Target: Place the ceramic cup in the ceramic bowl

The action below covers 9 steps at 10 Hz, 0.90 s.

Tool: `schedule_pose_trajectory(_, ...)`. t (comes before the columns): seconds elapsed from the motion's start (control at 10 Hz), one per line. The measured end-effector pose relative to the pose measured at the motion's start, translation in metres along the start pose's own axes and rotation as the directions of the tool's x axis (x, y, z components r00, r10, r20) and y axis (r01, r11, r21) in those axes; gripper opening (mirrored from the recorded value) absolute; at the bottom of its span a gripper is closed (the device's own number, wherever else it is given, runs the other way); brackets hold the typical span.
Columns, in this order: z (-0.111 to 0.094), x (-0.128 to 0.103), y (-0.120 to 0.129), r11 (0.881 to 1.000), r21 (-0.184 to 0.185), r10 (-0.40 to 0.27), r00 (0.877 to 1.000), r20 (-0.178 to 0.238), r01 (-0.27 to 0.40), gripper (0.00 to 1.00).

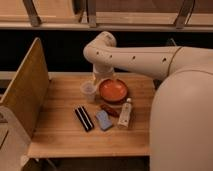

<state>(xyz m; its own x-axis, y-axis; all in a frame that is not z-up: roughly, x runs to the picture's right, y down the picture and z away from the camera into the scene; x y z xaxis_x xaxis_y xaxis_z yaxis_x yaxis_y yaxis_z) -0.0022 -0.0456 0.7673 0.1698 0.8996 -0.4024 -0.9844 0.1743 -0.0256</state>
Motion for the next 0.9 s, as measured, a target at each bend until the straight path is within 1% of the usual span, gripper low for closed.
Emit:
schedule_pose_trajectory(0.2,0.021,-0.015,0.014,0.999,-0.04,-0.031,0.999,-0.006,0.031,0.65)
schedule_pose_trajectory(0.5,0.047,-0.022,0.041,0.993,-0.099,-0.073,0.997,-0.03,0.07,0.65)
schedule_pose_trajectory(0.7,0.058,-0.026,0.049,0.99,-0.117,-0.087,0.995,-0.039,0.082,0.65)
schedule_pose_trajectory(0.9,0.058,-0.026,0.049,0.99,-0.118,-0.087,0.995,-0.041,0.082,0.65)
